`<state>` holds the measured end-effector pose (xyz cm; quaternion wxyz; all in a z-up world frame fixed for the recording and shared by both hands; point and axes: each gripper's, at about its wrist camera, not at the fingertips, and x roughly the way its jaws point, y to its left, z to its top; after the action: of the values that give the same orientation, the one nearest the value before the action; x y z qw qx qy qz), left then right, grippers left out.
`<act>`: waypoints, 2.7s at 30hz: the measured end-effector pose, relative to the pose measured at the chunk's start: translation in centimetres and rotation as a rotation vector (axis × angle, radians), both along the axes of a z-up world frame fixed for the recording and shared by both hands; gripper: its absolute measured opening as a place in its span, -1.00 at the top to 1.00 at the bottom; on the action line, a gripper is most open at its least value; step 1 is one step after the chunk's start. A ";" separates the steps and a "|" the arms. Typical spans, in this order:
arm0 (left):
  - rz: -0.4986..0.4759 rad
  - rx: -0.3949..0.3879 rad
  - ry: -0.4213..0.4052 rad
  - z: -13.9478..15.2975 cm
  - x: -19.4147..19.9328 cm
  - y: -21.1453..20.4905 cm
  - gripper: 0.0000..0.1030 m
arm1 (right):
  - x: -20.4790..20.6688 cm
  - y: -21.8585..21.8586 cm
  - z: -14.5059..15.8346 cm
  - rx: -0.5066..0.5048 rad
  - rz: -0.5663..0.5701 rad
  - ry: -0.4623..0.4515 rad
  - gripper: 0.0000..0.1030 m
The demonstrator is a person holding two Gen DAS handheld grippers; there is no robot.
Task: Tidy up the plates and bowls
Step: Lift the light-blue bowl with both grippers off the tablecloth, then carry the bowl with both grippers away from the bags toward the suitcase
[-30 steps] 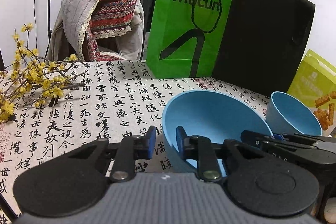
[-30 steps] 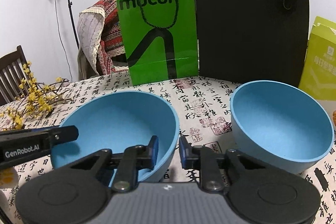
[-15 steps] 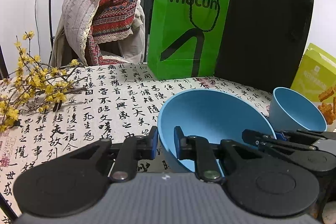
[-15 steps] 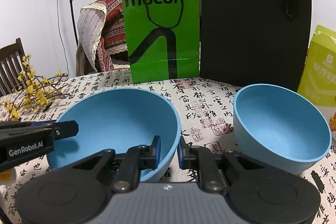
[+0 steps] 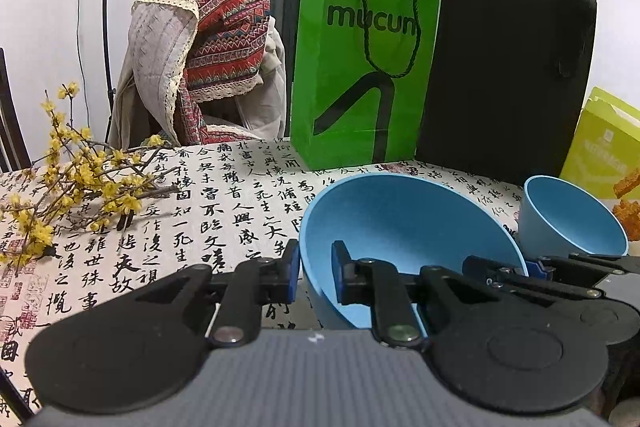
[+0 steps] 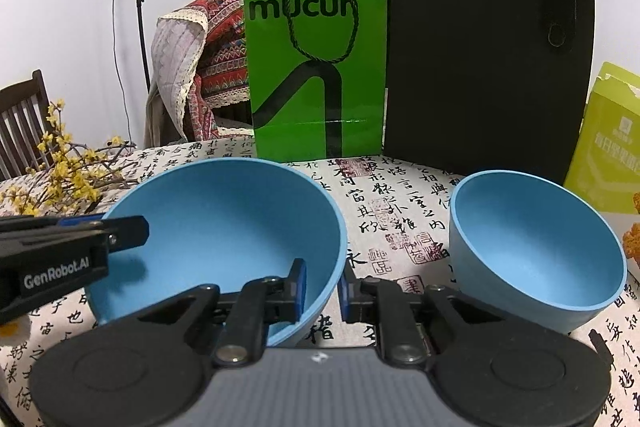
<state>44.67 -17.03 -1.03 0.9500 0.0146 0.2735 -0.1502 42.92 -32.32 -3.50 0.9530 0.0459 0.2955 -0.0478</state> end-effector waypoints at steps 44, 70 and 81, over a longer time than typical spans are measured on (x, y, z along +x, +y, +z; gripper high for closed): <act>0.019 -0.013 -0.162 3.5 -2.9 0.2 0.67 | -2.2 0.2 3.2 0.059 -0.007 -0.062 0.68; 0.041 0.035 -0.286 5.4 -5.5 0.0 0.67 | -3.8 0.2 5.6 0.118 -0.003 -0.083 0.67; 0.042 0.028 -0.299 5.7 -5.8 0.0 0.66 | -3.9 0.1 5.8 0.134 -0.008 -0.093 0.67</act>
<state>38.85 -17.00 4.63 0.9827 0.0444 0.1311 -0.1227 39.03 -32.25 2.27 0.9603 0.1129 0.2533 -0.0298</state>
